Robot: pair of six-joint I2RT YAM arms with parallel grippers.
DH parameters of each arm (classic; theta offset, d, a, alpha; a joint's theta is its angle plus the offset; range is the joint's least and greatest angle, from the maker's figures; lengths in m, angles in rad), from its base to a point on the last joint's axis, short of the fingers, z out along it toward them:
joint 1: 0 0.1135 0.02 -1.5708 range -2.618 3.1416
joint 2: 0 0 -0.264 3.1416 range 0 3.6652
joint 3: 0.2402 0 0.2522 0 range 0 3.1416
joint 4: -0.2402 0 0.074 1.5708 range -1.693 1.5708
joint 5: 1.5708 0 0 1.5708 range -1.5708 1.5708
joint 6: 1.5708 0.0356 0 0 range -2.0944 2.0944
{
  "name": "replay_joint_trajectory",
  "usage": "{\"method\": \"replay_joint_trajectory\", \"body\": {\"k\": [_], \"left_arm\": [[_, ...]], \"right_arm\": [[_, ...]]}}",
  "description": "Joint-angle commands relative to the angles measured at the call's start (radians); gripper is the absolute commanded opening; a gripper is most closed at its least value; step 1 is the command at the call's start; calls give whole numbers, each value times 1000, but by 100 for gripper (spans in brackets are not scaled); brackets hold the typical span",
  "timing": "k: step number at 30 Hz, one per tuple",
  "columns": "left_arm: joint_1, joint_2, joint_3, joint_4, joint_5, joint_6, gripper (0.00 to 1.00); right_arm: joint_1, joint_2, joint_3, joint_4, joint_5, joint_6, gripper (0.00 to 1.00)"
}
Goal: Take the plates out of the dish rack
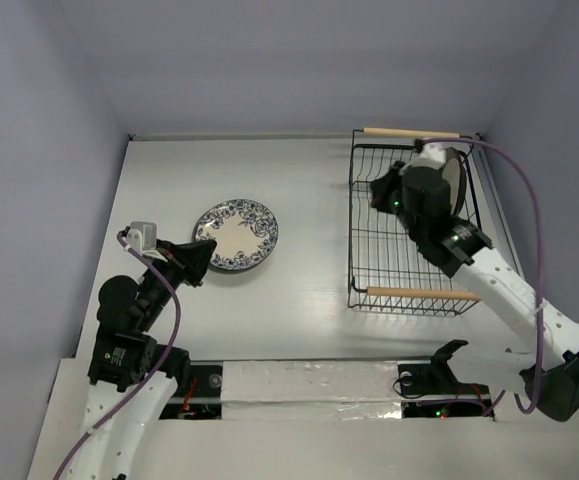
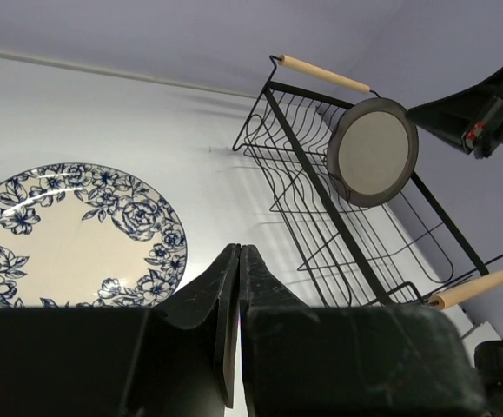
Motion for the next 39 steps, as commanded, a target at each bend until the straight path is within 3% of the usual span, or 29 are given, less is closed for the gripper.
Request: {"method": "replay_joint_trajectory", "body": {"k": [1,3,4,5,8,9,16,22,28,29,34,35,39], "left_arm": [[-11,-33,8,22,-36,-1,0],[-23,-58,10,19,-44,-1,0],[-37,-66,11,17,-44,-1,0],[-37,-76,11,16,-48,-1,0],[-63,-90,14,11,-58,1,0],[-78,-95,15,9,-59,-1,2],[-118,-130,13,13,-58,1,14],[-149,-149,14,8,-64,1,15],[-158,-156,15,8,-73,1,16],[-158,-159,15,8,-75,1,16],[-167,-162,15,5,-76,-1,16],[-167,-162,15,5,-76,1,16],[-167,-162,15,6,-76,1,16]], "right_arm": [[-118,17,50,-271,371,-76,0],[-192,43,70,-363,469,-93,16],[-221,43,73,-383,476,-103,33],[-246,80,84,-405,473,-123,60],[-289,159,136,-495,556,-130,80],[-289,176,151,-536,560,-125,81],[-384,281,202,-532,571,-174,75],[-442,411,273,-500,592,-231,61],[-442,473,328,-483,638,-291,39],[-442,488,334,-488,648,-301,31],[-442,502,355,-523,681,-312,11],[-442,500,365,-531,688,-318,3],[-431,493,389,-580,753,-328,0]]}}
